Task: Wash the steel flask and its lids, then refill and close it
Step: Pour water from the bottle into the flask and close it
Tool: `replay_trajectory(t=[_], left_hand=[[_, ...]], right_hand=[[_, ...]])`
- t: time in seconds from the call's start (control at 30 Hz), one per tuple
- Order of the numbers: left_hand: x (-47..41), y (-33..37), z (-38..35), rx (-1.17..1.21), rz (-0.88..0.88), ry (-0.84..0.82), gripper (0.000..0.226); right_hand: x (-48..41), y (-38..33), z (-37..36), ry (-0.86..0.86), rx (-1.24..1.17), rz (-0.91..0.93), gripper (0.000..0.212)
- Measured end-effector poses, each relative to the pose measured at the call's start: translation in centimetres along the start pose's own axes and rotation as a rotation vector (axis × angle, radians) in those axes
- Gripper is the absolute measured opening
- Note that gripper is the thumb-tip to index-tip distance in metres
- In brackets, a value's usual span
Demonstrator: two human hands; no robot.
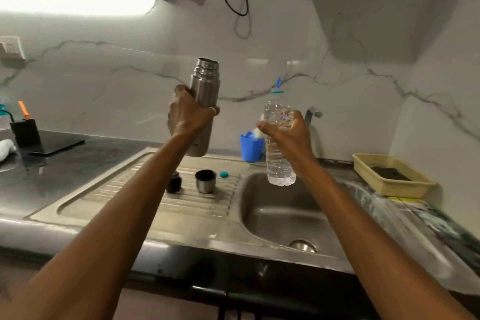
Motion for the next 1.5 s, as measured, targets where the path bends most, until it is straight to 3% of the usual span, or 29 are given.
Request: replay_trajectory(t=[0.2, 0.47, 0.63, 1.0, 1.27, 1.5], left_hand=[[7.8, 4.6, -7.5, 0.033, -0.066, -0.228, 0.067], [14.3, 4.0, -15.9, 0.022, -0.094, -0.390, 0.070], [16.1, 2.4, -18.6, 0.005, -0.092, -0.425, 0.068], [16.7, -1.6, -20.7, -0.044, -0.099, -0.444, 0.073], [16.8, -3.3, -21.4, -0.065, -0.101, -0.484, 0.076], [16.9, -3.6, -21.9, -0.042, -0.102, -0.483, 0.077]], right_hand=[[-0.1, 0.3, 7.1, 0.034, 0.153, 0.002, 0.058], [0.1, 4.2, 12.6, -0.017, 0.474, 0.009, 0.062], [-0.1, 7.0, 13.3, -0.106, 0.612, 0.002, 0.071], [-2.1, 8.1, 12.3, -0.332, 1.162, 0.212, 0.081], [-3.2, 6.9, 11.2, -0.474, 1.502, 0.386, 0.083], [-4.6, 5.5, 9.7, -0.511, 1.704, 0.558, 0.071]])
Point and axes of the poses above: each hand's wrist, its own x-axis away from the middle knuckle, its own z-axis out of the back of the hand, y = z × x, the point moved 4 cm from there along -x, towards the middle knuckle, and after that the axes turned 5 degrees about y, right-handed, at the moved point
